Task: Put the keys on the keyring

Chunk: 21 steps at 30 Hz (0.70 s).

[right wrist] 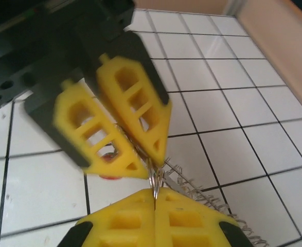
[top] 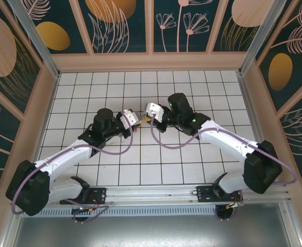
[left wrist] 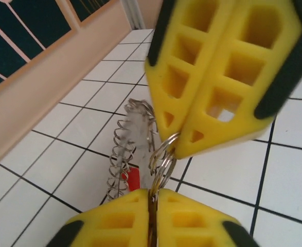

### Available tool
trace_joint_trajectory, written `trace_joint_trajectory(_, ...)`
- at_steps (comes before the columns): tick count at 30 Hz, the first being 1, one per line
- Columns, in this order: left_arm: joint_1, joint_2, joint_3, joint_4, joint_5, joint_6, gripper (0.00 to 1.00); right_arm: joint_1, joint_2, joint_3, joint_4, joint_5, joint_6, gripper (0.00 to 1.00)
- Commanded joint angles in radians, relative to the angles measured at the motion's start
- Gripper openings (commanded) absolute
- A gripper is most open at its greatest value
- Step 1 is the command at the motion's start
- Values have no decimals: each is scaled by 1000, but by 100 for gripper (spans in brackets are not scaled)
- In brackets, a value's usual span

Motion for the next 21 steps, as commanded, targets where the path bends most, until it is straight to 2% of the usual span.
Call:
trace_joint_trajectory(1,7,-1,38,126,31,-167,26,17,-66,-96,269,64,186,0)
trace_joint_trajectory(3,8,-17,22,153,51,-190,38,15,-70,-103,268,62,154,0)
trace_joint_trajectory(8,23,-51,33,118,116,-174,45,-4,-69,-91,195,12,66,0)
trace_joint_trajectory(11,82,-47,78,83,162,-227,47,-24,-95,-113,166,-57,-30,0)
trace_joint_trajectory(13,134,-39,110,67,254,-244,47,-37,-117,-137,169,-85,-96,0)
trace_joint_trajectory(14,155,-35,125,50,312,-219,46,-53,-128,-145,169,-109,-126,0)
trace_joint_trajectory(17,160,-20,177,-112,472,12,42,-116,-152,-155,164,-218,-186,0)
trace_joint_trajectory(19,160,-11,186,-192,527,157,40,-149,-164,-151,159,-282,-215,0)
trace_joint_trajectory(21,161,-2,174,-151,537,177,40,-181,-170,-140,153,-348,-236,0)
